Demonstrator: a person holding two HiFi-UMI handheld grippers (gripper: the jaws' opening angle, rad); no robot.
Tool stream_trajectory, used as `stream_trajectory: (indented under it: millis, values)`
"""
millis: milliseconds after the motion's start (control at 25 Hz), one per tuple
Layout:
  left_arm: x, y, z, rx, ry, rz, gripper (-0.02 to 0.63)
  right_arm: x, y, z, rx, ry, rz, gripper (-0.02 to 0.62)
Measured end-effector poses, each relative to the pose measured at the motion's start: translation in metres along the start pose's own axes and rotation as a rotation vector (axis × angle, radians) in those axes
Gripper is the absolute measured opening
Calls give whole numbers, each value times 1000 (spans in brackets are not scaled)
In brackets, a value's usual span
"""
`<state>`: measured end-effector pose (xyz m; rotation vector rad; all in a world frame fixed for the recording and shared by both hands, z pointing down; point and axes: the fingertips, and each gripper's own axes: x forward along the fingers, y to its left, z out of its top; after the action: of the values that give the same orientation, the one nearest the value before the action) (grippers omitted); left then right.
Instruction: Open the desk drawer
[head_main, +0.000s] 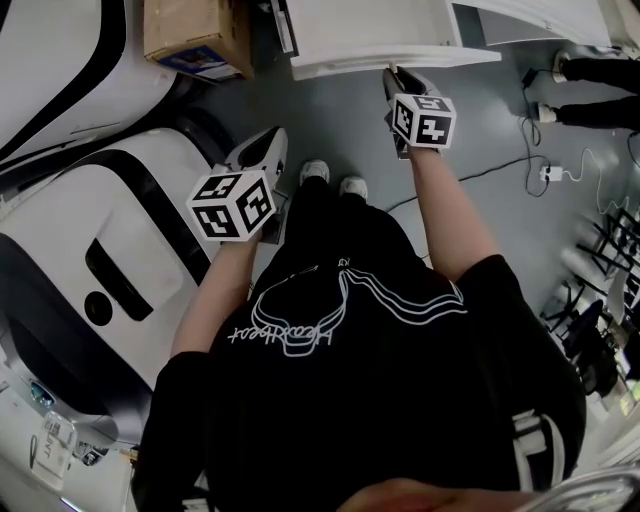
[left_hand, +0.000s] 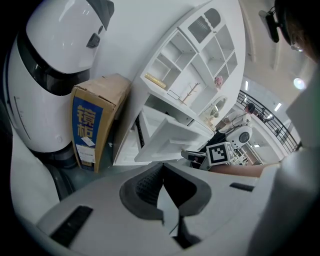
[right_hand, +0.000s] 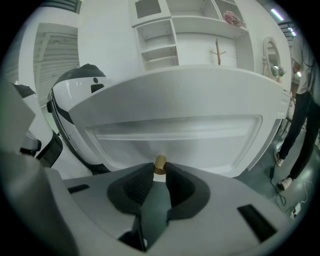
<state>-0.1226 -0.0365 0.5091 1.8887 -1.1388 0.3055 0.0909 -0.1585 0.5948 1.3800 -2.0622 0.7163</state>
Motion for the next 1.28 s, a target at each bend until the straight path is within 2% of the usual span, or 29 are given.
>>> stream_trajectory:
  millis: [200, 440, 1040, 1080, 1120, 1160, 1200, 1280]
  values:
    - [2, 7, -10, -15, 2, 16, 3, -7, 2, -7, 7, -20, 8, 83]
    - [0, -3, -17, -12, -8, 19, 3, -19, 3, -15, 12, -33, 24, 81]
    - [-30, -26, -46, -59, -71, 60, 3, -34, 7, -33, 4, -1, 52, 80]
    - [-30, -28, -48, -58, -72, 58, 3, -34, 7, -34, 5, 4, 62, 86]
    - [-30, -30, -49, -55, -73, 56, 3, -35, 7, -36, 14, 13, 78, 127]
    - [-31, -32, -49, -52, -75, 54, 3, -36, 7, -38, 33, 21, 93, 202]
    - [-33, -35, -49, -47, -77, 53, 5, -39, 5, -38, 59, 22, 102, 235]
    - [-35, -44, -47, -34, -84, 46, 3, -54, -3, -34, 97, 1, 102, 232]
